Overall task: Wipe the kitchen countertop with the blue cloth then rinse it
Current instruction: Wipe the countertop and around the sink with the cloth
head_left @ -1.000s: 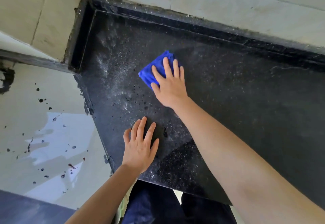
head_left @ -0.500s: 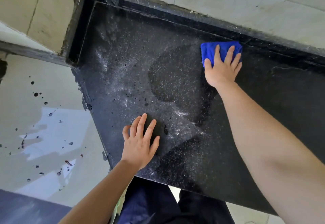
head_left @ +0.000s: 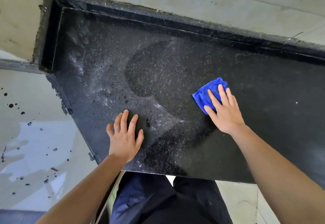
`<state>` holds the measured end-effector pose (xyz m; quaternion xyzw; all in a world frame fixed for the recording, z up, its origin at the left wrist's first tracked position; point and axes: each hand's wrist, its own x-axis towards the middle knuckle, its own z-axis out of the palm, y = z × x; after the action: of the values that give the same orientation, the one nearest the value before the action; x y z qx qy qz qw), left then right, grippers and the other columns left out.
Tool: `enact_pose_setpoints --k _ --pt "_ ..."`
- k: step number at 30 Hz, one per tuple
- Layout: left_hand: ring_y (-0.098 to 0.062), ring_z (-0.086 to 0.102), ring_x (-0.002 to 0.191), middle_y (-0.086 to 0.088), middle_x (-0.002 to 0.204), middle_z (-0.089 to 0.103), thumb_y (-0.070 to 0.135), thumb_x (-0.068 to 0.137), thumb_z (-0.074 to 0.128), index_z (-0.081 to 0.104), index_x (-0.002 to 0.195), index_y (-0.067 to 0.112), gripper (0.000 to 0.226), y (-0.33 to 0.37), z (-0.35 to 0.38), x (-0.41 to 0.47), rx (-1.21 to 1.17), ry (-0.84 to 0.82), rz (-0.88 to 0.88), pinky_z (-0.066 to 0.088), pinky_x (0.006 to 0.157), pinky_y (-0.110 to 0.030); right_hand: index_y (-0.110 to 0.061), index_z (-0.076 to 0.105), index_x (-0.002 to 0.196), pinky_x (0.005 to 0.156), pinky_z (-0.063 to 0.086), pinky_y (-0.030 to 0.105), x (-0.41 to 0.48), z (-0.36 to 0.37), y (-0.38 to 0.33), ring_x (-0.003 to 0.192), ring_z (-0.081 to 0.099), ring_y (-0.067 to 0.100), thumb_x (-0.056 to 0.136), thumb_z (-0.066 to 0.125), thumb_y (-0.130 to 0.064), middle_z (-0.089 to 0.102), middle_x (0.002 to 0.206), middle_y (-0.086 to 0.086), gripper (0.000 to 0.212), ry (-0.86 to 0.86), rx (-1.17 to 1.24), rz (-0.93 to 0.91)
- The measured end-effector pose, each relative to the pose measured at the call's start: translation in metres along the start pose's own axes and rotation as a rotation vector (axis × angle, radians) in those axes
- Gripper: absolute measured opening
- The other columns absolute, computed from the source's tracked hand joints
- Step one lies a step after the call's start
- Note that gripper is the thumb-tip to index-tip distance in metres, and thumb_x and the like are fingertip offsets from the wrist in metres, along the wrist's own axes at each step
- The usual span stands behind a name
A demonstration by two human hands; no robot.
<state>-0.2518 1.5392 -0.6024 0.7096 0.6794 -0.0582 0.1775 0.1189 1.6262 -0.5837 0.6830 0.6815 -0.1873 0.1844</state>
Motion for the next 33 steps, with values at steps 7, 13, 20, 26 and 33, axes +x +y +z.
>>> enact_pose_setpoints --k 7,13,20,26,33 --pt "-0.035 0.033 0.138 -0.014 0.154 0.034 0.047 0.099 0.027 0.044 0.144 0.018 0.056 -0.010 -0.008 -0.003 -0.010 -0.015 0.035 0.030 0.107 -0.059 -0.027 0.012 0.159 0.121 0.004 0.059 -0.020 0.033 -0.105 0.151 -0.004 0.043 0.102 0.023 -0.056 -0.001 0.166 0.017 0.065 0.140 0.191 0.230" --pt "-0.038 0.036 0.134 -0.018 0.151 0.037 0.046 0.096 0.032 0.049 0.139 0.011 0.058 -0.035 -0.019 -0.011 -0.023 0.045 -0.095 0.033 0.101 -0.059 -0.029 0.020 0.158 0.119 0.013 0.062 -0.088 0.072 -0.187 0.151 -0.002 0.044 0.104 0.030 -0.055 0.001 0.167 0.015 0.061 0.138 0.024 -0.384" --pt "-0.039 0.030 0.139 -0.018 0.154 0.031 0.049 0.097 0.029 0.045 0.142 0.013 0.059 -0.040 -0.018 -0.028 -0.054 0.072 -0.202 0.029 0.107 -0.062 -0.034 0.025 0.156 0.122 0.017 0.054 -0.046 0.037 -0.110 0.153 0.007 0.034 0.100 0.033 -0.058 0.009 0.167 0.007 0.061 0.127 -0.140 -0.553" --pt "-0.039 0.029 0.140 -0.018 0.155 0.030 0.043 0.100 0.042 0.045 0.142 0.013 0.052 -0.041 -0.014 -0.036 -0.095 0.070 -0.230 0.031 0.107 -0.061 -0.033 0.011 0.159 0.122 0.006 0.055 0.015 -0.003 -0.110 0.151 -0.004 0.041 0.102 0.025 -0.056 -0.008 0.167 0.011 0.062 0.052 0.020 -0.092" --pt "-0.037 0.021 0.145 -0.017 0.160 0.022 0.043 0.101 0.038 0.034 0.149 0.014 0.056 -0.084 -0.015 -0.058 -0.059 0.057 -0.328 0.023 0.112 -0.058 -0.032 0.013 0.158 0.121 0.003 0.060 -0.038 0.036 -0.246 0.150 -0.006 0.046 0.103 0.026 -0.055 -0.007 0.166 0.014 0.062 0.083 -0.036 -0.437"
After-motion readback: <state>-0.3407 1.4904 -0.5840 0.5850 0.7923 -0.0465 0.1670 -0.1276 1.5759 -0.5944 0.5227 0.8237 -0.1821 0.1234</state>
